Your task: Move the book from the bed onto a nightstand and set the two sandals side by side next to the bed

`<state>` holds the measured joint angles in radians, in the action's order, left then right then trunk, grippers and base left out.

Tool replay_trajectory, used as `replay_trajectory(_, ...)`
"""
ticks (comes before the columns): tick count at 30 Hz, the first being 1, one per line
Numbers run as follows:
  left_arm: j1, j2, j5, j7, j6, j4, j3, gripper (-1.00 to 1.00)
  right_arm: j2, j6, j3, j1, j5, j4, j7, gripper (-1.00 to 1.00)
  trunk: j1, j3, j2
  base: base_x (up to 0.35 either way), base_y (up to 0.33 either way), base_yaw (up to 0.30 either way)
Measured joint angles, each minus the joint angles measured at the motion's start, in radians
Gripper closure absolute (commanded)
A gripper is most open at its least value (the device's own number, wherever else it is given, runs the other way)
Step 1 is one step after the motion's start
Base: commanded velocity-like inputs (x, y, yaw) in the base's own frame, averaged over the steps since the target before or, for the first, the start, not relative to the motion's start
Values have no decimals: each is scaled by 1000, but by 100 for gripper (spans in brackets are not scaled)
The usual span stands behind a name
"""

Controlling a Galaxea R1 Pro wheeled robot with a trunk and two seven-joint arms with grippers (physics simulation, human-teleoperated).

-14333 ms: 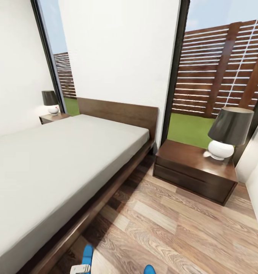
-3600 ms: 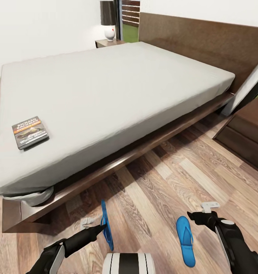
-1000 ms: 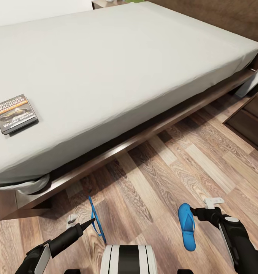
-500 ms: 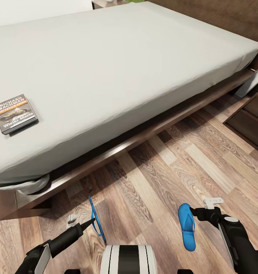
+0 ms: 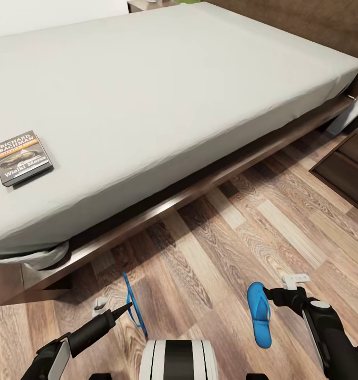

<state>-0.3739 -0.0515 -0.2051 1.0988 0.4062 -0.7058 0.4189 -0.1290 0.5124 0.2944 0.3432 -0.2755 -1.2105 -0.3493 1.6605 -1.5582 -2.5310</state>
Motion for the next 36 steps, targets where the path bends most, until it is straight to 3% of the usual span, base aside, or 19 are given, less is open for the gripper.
replay_trajectory(11,0,-1,-1,0,0,0,2,100,-7,-9,1,0,-16,1,10,-100,0,0,0,0,0,0)
replay_trajectory(14,0,-1,0,0,0,0,3,100,-9,-10,-1,0,-39,-7,10,-100,0,0,0,0,0,0)
replay_trajectory(17,0,-1,-1,3,1,0,3,100,-9,-10,-5,0,-151,-4,11,-100,0,0,0,0,0,0)
replay_trajectory(18,0,-1,-1,4,1,0,4,100,-9,-11,-5,0,-258,-1,11,-100,0,0,0,0,0,0)
replay_trajectory(19,0,-1,-1,4,1,0,4,100,-9,-10,-5,0,-301,-1,11,-100,0,0,0,0,0,0)
replay_trajectory(22,0,-1,-1,1,1,0,4,100,-9,-10,-6,0,-551,1,10,-100,0,0,0,0,0,0)
replay_trajectory(23,0,-1,-1,1,1,0,4,100,-9,-10,-4,0,-623,1,10,-100,0,0,0,0,0,0)
replay_trajectory(25,0,-1,0,0,1,0,4,100,-8,-9,-1,0,-727,1,10,-100,0,0,0,0,0,0)
replay_trajectory(27,0,-1,0,0,1,0,4,100,-8,-9,0,0,-754,2,9,-100,0,0,0,0,0,0)
replay_trajectory(36,0,-1,0,-1,1,0,3,100,-9,-9,-2,0,-805,1,9,-100,0,0,0,0,0,0)
